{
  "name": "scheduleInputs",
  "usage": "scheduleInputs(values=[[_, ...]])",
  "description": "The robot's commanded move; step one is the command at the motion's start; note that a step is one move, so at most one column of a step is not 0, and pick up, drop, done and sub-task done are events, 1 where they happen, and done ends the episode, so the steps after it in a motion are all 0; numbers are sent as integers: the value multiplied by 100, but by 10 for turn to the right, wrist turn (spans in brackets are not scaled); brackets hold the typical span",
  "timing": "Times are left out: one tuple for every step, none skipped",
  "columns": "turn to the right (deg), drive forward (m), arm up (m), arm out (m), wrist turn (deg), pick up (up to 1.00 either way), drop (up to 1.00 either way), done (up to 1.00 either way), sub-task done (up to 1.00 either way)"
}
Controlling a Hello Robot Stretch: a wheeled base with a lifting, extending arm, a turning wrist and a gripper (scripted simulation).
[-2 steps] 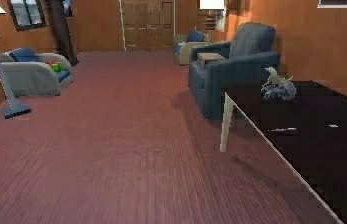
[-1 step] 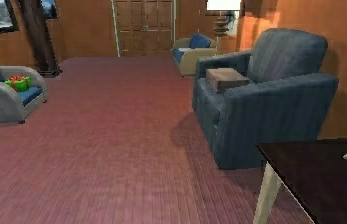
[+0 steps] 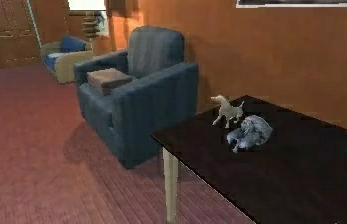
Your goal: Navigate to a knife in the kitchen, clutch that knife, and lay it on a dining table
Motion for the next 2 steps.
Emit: scheduleInputs(values=[[0, 5, 0, 0, 0, 0, 0, 0, 0], [-450, 0, 0, 0, 0, 0, 0, 0, 0]])
